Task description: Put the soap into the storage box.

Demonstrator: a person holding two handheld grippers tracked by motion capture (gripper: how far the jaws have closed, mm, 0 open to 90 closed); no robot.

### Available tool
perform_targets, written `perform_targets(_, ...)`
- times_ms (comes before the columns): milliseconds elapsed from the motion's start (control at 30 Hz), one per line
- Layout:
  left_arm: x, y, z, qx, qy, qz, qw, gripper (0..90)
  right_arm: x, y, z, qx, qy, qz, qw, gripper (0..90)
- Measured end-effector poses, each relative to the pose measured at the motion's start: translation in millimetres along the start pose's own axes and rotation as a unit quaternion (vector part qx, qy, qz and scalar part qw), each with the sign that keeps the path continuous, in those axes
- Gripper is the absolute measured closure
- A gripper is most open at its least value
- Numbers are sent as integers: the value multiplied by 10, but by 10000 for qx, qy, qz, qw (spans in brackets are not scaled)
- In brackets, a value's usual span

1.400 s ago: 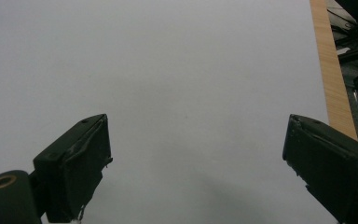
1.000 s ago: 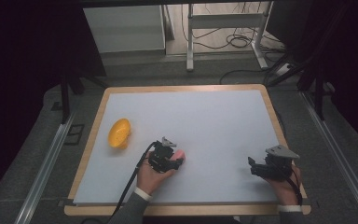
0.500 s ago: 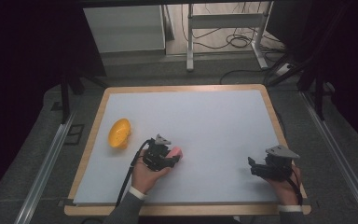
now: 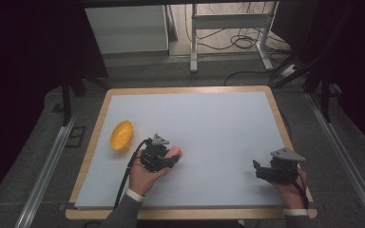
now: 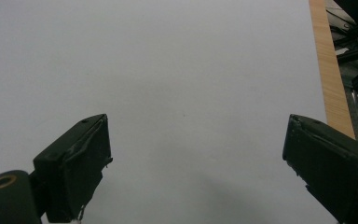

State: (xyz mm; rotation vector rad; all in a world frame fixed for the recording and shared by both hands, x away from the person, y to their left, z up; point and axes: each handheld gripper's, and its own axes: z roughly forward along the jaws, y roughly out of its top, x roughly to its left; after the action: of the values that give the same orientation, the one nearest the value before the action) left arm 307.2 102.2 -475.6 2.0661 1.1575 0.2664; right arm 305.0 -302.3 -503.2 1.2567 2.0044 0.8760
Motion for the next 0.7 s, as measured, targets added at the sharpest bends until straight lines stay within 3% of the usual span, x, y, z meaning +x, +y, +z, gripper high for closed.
perform_targets(700,172,41,-262,-213,197,-101,9995,602,-13,-10,4,21,-32,13,10000,73)
